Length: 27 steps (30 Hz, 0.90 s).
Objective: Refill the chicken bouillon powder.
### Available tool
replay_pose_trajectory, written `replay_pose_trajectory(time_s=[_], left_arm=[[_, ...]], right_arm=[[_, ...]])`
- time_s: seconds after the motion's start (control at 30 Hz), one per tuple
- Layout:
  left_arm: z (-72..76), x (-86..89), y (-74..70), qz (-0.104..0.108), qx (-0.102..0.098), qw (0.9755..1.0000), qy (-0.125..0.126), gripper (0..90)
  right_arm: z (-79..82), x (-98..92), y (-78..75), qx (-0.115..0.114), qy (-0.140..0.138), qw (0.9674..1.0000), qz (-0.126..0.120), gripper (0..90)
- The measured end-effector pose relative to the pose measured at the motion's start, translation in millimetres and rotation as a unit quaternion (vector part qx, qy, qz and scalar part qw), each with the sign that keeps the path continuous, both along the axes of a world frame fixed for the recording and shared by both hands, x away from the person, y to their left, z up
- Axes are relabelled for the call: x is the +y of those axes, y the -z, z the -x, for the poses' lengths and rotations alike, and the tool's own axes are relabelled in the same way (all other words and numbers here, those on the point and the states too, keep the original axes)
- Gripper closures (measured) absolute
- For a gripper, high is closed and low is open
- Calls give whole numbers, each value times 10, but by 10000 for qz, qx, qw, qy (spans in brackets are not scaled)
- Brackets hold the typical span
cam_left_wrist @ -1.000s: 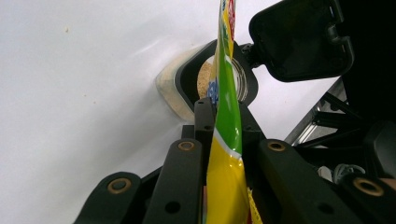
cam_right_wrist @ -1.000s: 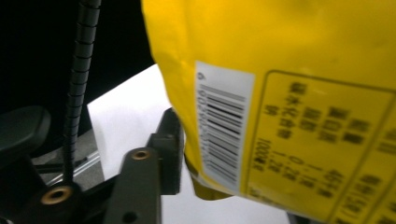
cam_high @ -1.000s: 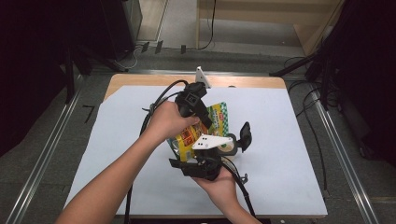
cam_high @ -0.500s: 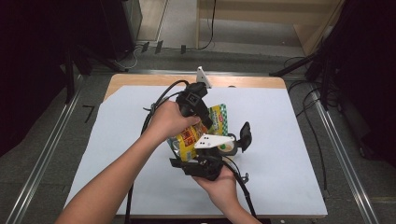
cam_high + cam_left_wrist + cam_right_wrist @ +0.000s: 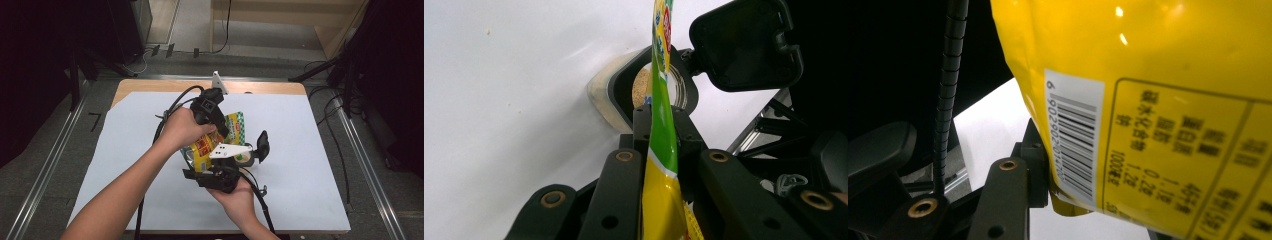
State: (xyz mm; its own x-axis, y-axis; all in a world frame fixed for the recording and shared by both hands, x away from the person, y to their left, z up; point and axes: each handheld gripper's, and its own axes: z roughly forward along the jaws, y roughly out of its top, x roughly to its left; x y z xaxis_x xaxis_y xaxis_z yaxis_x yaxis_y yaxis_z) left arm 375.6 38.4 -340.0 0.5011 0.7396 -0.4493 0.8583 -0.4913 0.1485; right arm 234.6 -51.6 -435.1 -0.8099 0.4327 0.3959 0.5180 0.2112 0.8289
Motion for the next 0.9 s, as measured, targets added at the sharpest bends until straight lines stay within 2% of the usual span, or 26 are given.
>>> replay_pose_trajectory(time_s=[0.6, 0.9], left_arm=[[8, 9, -13, 18, -20, 10000, -8, 853], [21, 3, -28, 11, -102, 9999, 21, 854]], right_arm=[[4, 9, -6, -43, 3, 10000, 20, 658], [6, 9, -6, -51, 16, 10000, 21, 659]])
